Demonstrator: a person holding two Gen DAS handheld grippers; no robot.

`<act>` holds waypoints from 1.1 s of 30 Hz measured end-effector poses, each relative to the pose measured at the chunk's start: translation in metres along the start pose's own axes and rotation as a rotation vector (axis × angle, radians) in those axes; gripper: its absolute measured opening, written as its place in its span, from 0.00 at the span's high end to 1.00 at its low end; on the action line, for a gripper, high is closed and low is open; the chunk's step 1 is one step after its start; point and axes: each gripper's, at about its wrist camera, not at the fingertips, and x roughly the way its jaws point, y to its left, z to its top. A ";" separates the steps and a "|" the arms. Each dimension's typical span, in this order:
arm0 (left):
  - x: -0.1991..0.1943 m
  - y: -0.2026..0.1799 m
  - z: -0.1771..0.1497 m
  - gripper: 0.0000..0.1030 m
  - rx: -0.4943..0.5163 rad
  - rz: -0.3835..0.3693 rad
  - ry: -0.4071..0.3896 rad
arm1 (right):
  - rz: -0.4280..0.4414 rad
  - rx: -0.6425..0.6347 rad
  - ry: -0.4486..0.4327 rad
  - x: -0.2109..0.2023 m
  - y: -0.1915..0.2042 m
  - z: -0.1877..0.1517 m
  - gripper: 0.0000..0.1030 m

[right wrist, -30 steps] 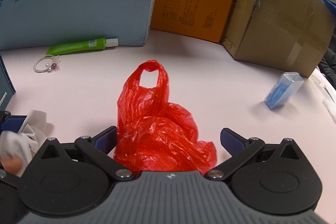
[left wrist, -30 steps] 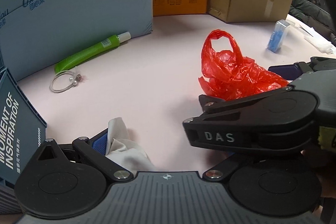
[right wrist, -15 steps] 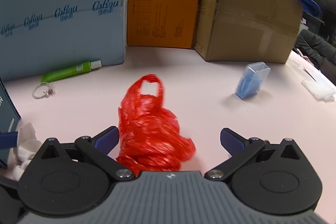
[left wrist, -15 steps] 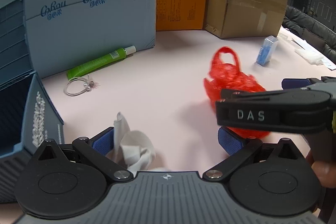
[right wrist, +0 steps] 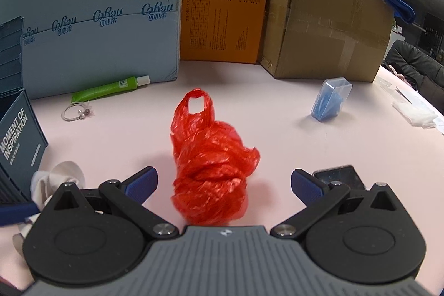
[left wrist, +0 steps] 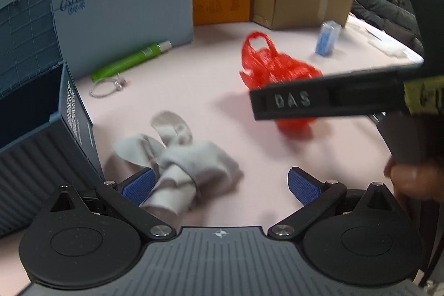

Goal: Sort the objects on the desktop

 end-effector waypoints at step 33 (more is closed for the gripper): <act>0.059 -0.002 0.038 0.01 -0.156 -0.055 0.029 | -0.094 0.004 0.016 0.015 -0.047 0.008 0.00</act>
